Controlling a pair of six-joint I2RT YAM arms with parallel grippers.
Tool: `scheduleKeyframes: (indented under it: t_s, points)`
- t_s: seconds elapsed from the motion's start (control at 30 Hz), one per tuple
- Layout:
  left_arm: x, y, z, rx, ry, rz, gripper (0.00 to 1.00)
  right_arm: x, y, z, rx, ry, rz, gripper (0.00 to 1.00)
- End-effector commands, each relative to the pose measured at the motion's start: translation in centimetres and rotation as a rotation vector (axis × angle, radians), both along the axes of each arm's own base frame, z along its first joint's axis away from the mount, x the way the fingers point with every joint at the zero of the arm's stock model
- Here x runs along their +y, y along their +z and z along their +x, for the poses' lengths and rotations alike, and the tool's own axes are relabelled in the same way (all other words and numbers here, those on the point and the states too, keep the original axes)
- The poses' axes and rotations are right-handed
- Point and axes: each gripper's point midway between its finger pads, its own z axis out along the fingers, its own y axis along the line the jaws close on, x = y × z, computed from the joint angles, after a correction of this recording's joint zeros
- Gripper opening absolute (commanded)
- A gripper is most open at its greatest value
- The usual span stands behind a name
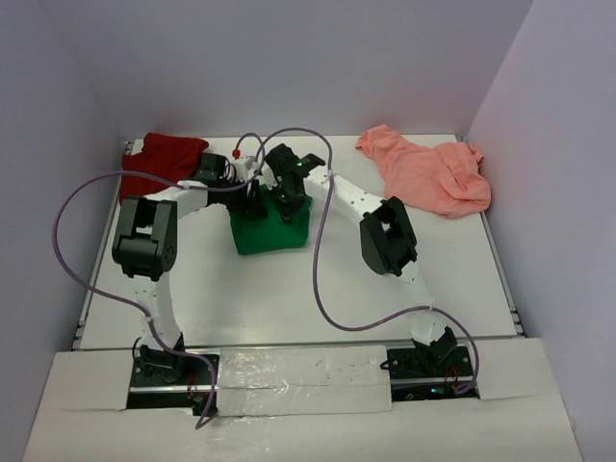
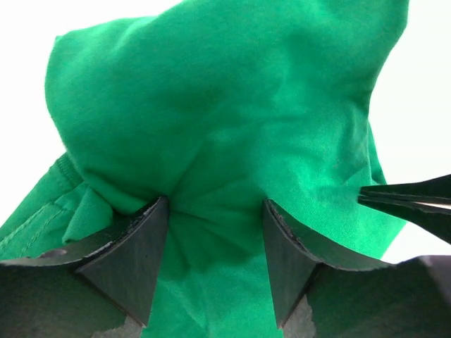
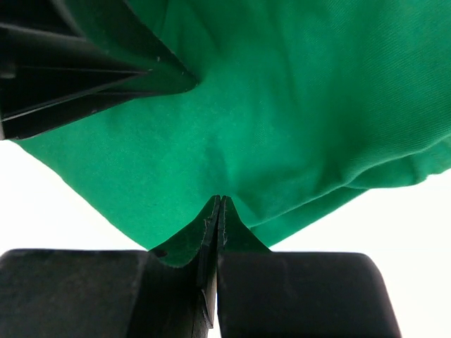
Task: Fold and stack the t-shirts
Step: Fold the tshirt
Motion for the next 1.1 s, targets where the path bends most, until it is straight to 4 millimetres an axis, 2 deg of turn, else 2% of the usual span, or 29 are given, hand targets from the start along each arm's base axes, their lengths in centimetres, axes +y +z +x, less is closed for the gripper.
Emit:
scheduleKeyframes:
  t_s: [0.0,0.07,0.1,0.17,0.2,0.23,0.27,0.3,0.33,0.37,0.4,0.47,0.53,0.57,0.63,0.67,0.7,0.73,0.77,0.8,0.83,0.87,0.9,0.97,1.07]
  points:
    - [0.9,-0.3,-3.3,0.111,-0.023,0.035,0.65,0.0,1.3,-1.5,0.048,0.013,0.042,0.00]
    - [0.8,1.1,-3.4,0.085,-0.031,0.010,0.70,-0.2,1.2,-2.1,0.068,0.022,0.043,0.00]
    - [0.8,2.8,-3.4,0.047,-0.034,-0.007,0.72,0.1,1.4,-2.7,0.087,0.038,0.067,0.04]
    - [0.7,4.5,-3.4,-0.001,-0.038,-0.026,0.77,-0.1,1.3,-3.2,0.098,0.049,0.065,0.18]
    - [0.9,6.4,-3.5,-0.051,-0.037,-0.039,0.80,0.0,2.2,-3.3,0.079,0.060,0.084,0.29]
    - [0.9,7.7,-3.2,-0.101,-0.036,-0.048,0.82,-0.4,1.5,-4.0,0.089,0.072,0.076,0.34]
    - [1.1,10.0,-3.4,-0.166,-0.026,-0.058,0.83,0.1,3.5,-3.6,0.028,0.089,0.126,0.37]
    - [1.2,11.2,-3.3,-0.209,-0.016,-0.061,0.85,-0.3,2.8,-4.3,0.031,0.099,0.124,0.42]
    - [1.5,12.9,-2.6,-0.287,0.001,-0.059,0.86,0.1,3.4,-3.9,-0.013,0.104,0.149,0.45]
    - [1.7,15.6,-2.7,-0.364,0.016,-0.069,0.87,0.2,4.0,-4.1,-0.030,0.117,0.160,0.48]
    - [1.9,16.5,-2.8,-0.398,0.030,-0.068,0.88,0.4,5.0,-4.4,-0.051,0.131,0.175,0.49]
    - [2.4,20.0,-2.8,-0.515,0.061,-0.074,0.91,0.3,5.3,-4.6,-0.059,0.128,0.177,0.49]
    - [2.8,21.5,-3.0,-0.563,0.086,-0.083,0.91,0.1,5.9,-5.0,-0.068,0.132,0.184,0.49]
    - [2.6,22.7,-3.7,-0.608,0.075,-0.113,0.91,0.0,7.1,-4.8,-0.104,0.126,0.199,0.49]
    - [1.7,23.1,-4.5,-0.626,0.023,-0.154,0.92,-0.2,7.8,-4.7,-0.146,0.120,0.208,0.45]
    - [1.0,22.5,-5.0,-0.601,-0.016,-0.177,0.91,-0.7,9.3,-4.5,-0.196,0.106,0.212,0.42]
    - [0.6,21.9,-5.0,-0.573,-0.028,-0.178,0.89,-1.1,9.5,-4.5,-0.212,0.091,0.205,0.40]
    - [0.1,20.0,-4.8,-0.518,-0.056,-0.166,0.88,-1.3,10.1,-4.1,-0.240,0.079,0.209,0.39]
    - [-0.3,19.0,-5.2,-0.457,-0.081,-0.163,0.88,-1.8,11.4,-4.0,-0.277,0.069,0.210,0.39]
    - [-0.6,18.0,-5.4,-0.416,-0.095,-0.155,0.88,-2.2,11.9,-4.0,-0.294,0.061,0.204,0.40]
    - [-0.8,17.0,-5.6,-0.389,-0.123,-0.145,0.89,-2.6,12.4,-3.9,-0.310,0.041,0.198,0.43]
    - [-1.3,15.0,-6.5,-0.314,-0.171,-0.120,0.89,-3.3,13.3,-3.6,-0.345,0.020,0.183,0.46]
    - [-1.0,13.9,-6.2,-0.291,-0.155,-0.074,0.90,-3.7,13.8,-3.4,-0.362,0.013,0.170,0.47]
    - [-1.0,12.1,-6.9,-0.244,-0.200,-0.034,0.90,-4.7,14.5,-3.4,-0.389,-0.012,0.146,0.48]
    - [-0.5,10.6,-8.8,-0.222,-0.253,0.047,0.91,-5.8,15.3,-3.3,-0.414,-0.025,0.123,0.50]
